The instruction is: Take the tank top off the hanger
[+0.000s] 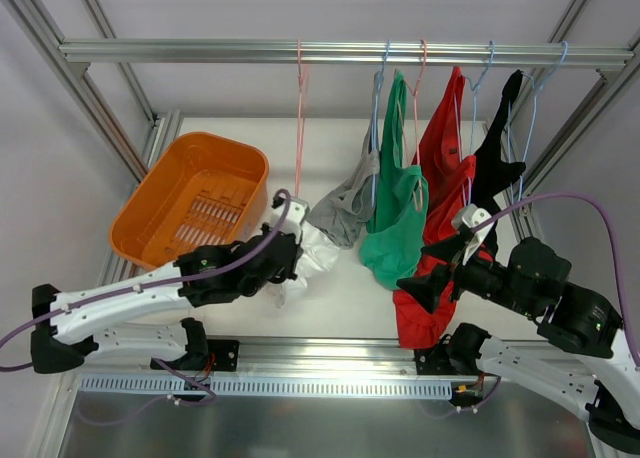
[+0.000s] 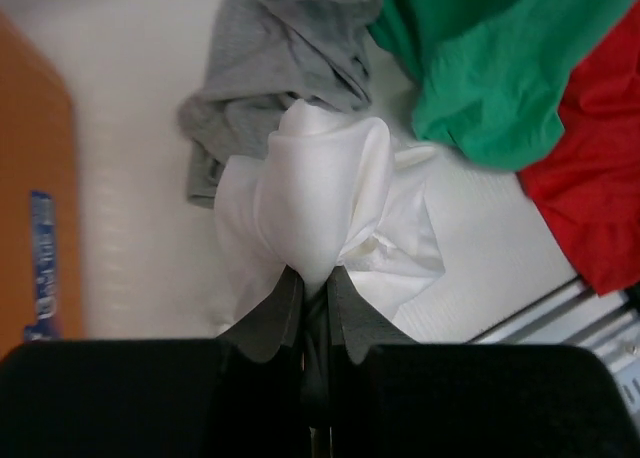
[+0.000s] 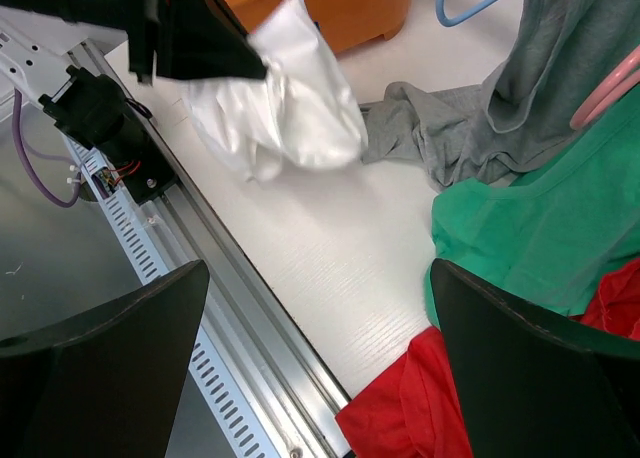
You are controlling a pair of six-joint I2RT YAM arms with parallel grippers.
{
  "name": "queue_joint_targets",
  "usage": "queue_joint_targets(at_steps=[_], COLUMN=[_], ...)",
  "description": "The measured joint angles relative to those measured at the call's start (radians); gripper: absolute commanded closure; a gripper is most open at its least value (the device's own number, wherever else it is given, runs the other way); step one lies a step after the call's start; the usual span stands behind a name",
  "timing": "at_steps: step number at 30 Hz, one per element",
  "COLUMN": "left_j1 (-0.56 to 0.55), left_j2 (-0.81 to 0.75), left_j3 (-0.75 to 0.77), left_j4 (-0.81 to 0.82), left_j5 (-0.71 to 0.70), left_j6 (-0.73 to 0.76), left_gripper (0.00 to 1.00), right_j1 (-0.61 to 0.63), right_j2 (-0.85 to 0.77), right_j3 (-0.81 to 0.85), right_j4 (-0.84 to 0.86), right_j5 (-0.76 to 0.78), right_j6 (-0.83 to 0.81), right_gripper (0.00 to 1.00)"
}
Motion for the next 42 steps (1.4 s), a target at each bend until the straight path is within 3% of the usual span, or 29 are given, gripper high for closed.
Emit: queue_joint_targets(at_steps=[6,14,17,25,26,30,32,37,40,41,42], left_j1=[0.022,0.191,0.307,0.806,0.838,0.870,0.872,0.880,0.880,0.880,0.880], left_j2=[-0.068,-0.144,-0.124,0.103,0.126,0.163,0.153,0.106,0.053,0.017,-0.008], left_j3=[0.147,0.300,0.378,0.581,0.581,0.566,0.546,0.496,0.475,0.463,0.454], left_j4=[-0.217,-0.367,-0.385,-0.379,-0.378,-0.386,-0.386,-0.392,-0.391,-0.391,-0.391], left_j5=[-0.235,-0.344,-0.351,-0.196,-0.172,-0.115,-0.100,-0.095,-0.066,-0.037,-0.018], left_j6=[-0.092,-0.087,-0.056,0.038,0.039,0.049,0.036,0.031,0.033,0.035,0.036], left_gripper=[1.00,1.00,1.00,1.00,0.97,0.08,0.01,0.01,0.01,0.01,0.01], right_j1=[0.000,0.000,0.000,0.000,0.000,0.000,0.000,-0.022,-0.065,-0.083,-0.094], right_j2=[0.000,0.006,0.018,0.106,0.121,0.204,0.259,0.498,0.663,0.718,0.757], right_j3=[0.023,0.058,0.071,0.129,0.145,0.251,0.321,0.570,0.706,0.740,0.765], right_j4=[-0.004,-0.004,-0.003,0.009,0.012,0.021,0.024,0.035,0.038,0.037,0.038], right_j5=[0.000,0.000,0.000,0.103,0.130,0.249,0.301,0.403,0.430,0.433,0.436], right_j6=[-0.006,-0.018,-0.023,-0.010,-0.006,0.007,0.009,0.006,0.006,0.006,0.004], right_gripper=[0.00,0.00,0.01,0.01,0.01,0.00,0.01,0.01,0.07,0.16,0.19])
